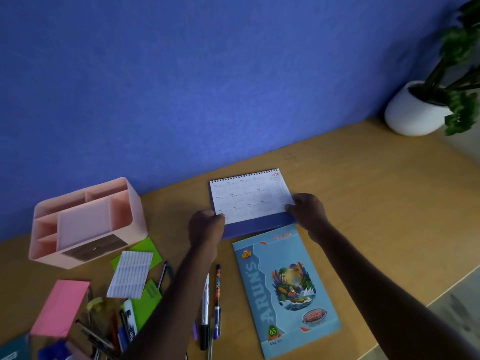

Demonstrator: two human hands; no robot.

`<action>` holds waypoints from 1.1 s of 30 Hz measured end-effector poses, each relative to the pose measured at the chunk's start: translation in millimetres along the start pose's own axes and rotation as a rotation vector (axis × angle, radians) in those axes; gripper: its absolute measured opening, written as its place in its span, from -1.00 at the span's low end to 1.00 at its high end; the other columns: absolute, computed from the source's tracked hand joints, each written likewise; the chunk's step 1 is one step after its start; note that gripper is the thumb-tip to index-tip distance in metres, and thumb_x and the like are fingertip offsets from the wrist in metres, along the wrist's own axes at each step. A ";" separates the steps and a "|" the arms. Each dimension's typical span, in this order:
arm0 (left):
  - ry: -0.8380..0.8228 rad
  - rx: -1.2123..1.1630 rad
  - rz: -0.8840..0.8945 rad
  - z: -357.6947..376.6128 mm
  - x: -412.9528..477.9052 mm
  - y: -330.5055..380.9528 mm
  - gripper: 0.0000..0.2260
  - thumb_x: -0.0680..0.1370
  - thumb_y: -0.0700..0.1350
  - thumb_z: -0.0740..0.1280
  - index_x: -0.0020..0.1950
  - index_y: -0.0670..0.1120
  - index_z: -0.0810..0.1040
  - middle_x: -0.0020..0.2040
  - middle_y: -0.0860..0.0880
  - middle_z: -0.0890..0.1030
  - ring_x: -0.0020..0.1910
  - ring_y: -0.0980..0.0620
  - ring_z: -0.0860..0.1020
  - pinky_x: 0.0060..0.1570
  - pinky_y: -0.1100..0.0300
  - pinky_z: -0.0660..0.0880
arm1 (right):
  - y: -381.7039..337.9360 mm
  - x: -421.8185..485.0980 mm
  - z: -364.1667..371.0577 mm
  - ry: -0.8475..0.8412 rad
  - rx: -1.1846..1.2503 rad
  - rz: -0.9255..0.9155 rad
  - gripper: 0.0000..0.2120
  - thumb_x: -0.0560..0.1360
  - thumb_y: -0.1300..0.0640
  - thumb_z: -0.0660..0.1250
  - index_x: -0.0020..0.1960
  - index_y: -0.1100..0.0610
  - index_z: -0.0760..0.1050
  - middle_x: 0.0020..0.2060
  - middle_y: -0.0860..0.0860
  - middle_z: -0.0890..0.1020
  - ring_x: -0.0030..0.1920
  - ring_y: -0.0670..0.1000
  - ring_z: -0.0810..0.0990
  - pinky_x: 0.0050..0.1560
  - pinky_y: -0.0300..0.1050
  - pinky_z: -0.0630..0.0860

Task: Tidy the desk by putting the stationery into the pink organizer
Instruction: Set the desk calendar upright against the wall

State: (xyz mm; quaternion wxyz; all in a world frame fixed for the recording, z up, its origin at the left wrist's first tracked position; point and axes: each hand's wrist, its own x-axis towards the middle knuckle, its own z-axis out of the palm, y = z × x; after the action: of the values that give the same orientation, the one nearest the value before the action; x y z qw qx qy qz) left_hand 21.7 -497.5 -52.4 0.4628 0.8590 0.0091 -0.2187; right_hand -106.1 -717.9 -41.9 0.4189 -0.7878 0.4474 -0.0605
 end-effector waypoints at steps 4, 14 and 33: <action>0.011 -0.009 0.002 -4.1 10.2 -2.0 -0.83 0.58 -0.13 0.47 0.03 -0.24 0.74 0.06 -0.12 0.77 0.00 -0.07 0.72 -0.11 0.10 0.65 | -5.2 1.2 0.6 0.021 0.078 0.031 -0.84 0.62 0.23 0.44 0.19 0.16 0.64 0.04 0.04 0.71 -0.15 -0.11 0.63 -0.38 -0.29 0.46; -0.115 -0.191 0.050 -27.3 11.6 -1.8 -0.84 0.62 -0.32 0.39 0.13 -0.14 0.69 0.14 -0.07 0.75 0.10 -0.03 0.69 -0.01 0.13 0.59 | -23.9 9.7 -16.4 -0.078 0.227 -0.012 -0.83 0.53 0.32 0.50 0.02 0.15 0.55 0.06 0.12 0.72 0.08 0.17 0.72 0.11 0.25 0.71; -0.204 -0.118 0.303 -38.0 39.6 6.6 -0.70 0.72 -0.13 0.31 0.45 0.07 0.52 0.31 0.11 0.66 0.27 0.07 0.61 0.26 0.09 0.54 | -18.6 13.6 3.3 -0.109 0.317 -0.254 -0.47 0.48 0.39 0.52 0.38 0.05 0.53 0.24 -0.09 0.69 0.29 0.02 0.64 0.23 0.07 0.68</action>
State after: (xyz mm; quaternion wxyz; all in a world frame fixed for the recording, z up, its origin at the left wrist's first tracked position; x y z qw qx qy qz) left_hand 72.9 -478.3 -44.3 0.5385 0.7953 -0.1546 -0.2317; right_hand -84.3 -721.6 -34.6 0.5501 -0.7643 0.3060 -0.1399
